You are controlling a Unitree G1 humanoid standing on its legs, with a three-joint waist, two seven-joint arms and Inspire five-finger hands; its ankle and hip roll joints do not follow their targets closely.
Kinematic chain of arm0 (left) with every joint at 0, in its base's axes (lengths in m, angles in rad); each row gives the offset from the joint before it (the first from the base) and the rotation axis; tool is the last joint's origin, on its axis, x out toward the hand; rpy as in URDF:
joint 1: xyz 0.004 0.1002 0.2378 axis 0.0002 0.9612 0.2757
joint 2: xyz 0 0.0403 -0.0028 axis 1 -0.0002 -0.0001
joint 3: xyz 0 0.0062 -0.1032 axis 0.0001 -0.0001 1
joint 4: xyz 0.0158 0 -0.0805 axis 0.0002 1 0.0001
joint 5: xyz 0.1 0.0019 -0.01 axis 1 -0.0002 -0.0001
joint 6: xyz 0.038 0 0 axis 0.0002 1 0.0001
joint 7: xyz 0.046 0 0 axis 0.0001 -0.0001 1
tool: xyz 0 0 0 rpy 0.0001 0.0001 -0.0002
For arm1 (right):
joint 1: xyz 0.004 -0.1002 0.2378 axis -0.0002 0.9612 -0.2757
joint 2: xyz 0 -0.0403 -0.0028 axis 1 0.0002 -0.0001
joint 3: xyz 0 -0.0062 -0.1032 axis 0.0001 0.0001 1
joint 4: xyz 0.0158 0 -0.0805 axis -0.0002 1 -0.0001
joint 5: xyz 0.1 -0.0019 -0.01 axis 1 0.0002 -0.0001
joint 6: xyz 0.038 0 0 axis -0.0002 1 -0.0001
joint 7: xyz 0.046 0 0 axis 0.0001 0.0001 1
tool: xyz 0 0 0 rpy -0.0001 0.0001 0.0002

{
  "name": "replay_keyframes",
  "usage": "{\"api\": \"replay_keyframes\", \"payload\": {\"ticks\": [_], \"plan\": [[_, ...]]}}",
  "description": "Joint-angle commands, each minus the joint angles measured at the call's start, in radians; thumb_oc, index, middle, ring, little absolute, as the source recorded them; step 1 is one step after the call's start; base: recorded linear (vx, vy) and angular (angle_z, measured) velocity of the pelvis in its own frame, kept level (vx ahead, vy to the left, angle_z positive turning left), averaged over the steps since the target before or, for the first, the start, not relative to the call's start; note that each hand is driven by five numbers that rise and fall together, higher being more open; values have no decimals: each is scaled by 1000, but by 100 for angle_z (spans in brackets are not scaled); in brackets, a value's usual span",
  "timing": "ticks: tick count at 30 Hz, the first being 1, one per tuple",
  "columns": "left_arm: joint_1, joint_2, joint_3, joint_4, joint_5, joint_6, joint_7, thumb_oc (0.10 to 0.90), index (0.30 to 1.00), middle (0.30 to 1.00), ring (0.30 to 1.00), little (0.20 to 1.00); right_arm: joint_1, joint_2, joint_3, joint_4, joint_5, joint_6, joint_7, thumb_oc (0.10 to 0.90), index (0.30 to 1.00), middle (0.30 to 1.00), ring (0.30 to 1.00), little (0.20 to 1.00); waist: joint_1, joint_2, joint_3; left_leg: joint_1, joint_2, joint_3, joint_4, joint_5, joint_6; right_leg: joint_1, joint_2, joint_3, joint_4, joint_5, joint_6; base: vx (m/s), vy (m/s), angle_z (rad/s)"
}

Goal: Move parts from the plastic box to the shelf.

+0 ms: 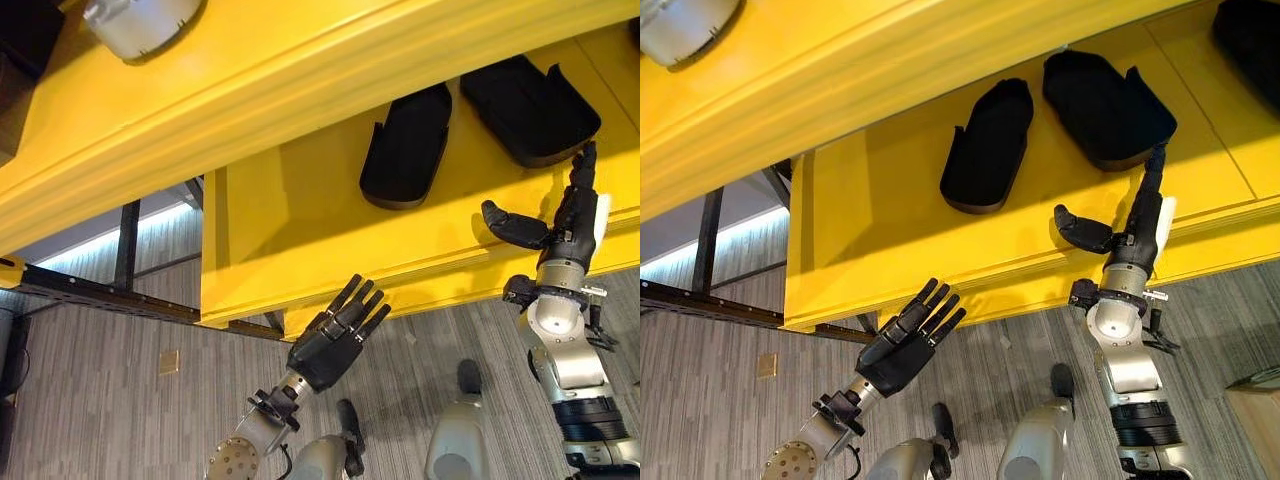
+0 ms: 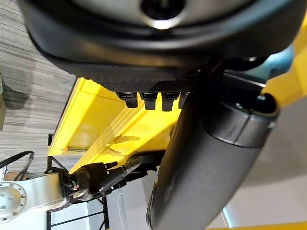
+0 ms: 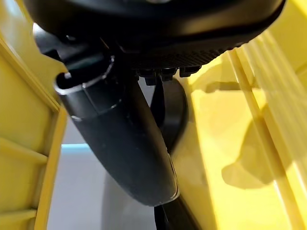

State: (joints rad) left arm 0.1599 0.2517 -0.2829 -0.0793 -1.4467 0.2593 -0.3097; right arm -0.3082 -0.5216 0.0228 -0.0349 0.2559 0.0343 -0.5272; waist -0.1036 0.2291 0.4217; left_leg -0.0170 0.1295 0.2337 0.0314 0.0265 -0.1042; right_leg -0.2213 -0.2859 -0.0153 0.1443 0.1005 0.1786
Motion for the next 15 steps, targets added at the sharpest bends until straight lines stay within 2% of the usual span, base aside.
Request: {"api": "replay_keyframes", "payload": {"ticks": [1,2,4,7,12,15], "plan": [[-21,11,9,-112,-39,-27,-63,900,1000,1000,1000,1000,-155,-19,9,-130,0,-23,30,900,1000,1000,1000,1000,18,-48,-43,-29,40,-27,60,-15,30,22,-21,-38,187,-175,-38,-2,-40,15],[-22,11,9,-111,-36,-23,-61,900,1000,1000,1000,1000,-172,-20,16,-119,-10,-18,32,900,1000,1000,1000,1000,22,-49,-40,-30,39,-30,63,-17,31,23,-21,-38,191,-177,-39,2,-115,22],[-30,35,5,-100,-29,4,-73,900,1000,1000,1000,1000,-286,-41,44,-32,-70,43,47,900,1000,1000,1000,1000,57,-48,-24,-57,33,-61,92,-20,31,3,-18,-48,249,-207,-52,-41,-186,30],[-42,50,-3,-99,-18,23,-80,900,1000,1000,1000,1000,-385,-86,44,65,-104,61,46,900,1000,1000,1000,1000,88,-47,-4,-89,32,-84,114,-18,30,-25,-13,-60,303,-233,-66,-93,-170,29],[-54,74,-11,-113,6,42,-88,900,1000,1000,1000,1000,-501,-152,43,211,-32,79,44,900,1000,1000,1000,1000,127,-47,34,-141,28,-111,153,-18,27,-76,-3,-75,385,-268,-86,-106,-143,16],[-55,89,-10,-124,19,41,-87,900,1000,1000,1000,1000,-563,-186,44,316,78,77,-15,900,1000,1000,1000,1000,143,-47,60,-168,21,-126,175,-21,27,-105,-3,-79,435,-293,-91,-125,-153,10]]}}
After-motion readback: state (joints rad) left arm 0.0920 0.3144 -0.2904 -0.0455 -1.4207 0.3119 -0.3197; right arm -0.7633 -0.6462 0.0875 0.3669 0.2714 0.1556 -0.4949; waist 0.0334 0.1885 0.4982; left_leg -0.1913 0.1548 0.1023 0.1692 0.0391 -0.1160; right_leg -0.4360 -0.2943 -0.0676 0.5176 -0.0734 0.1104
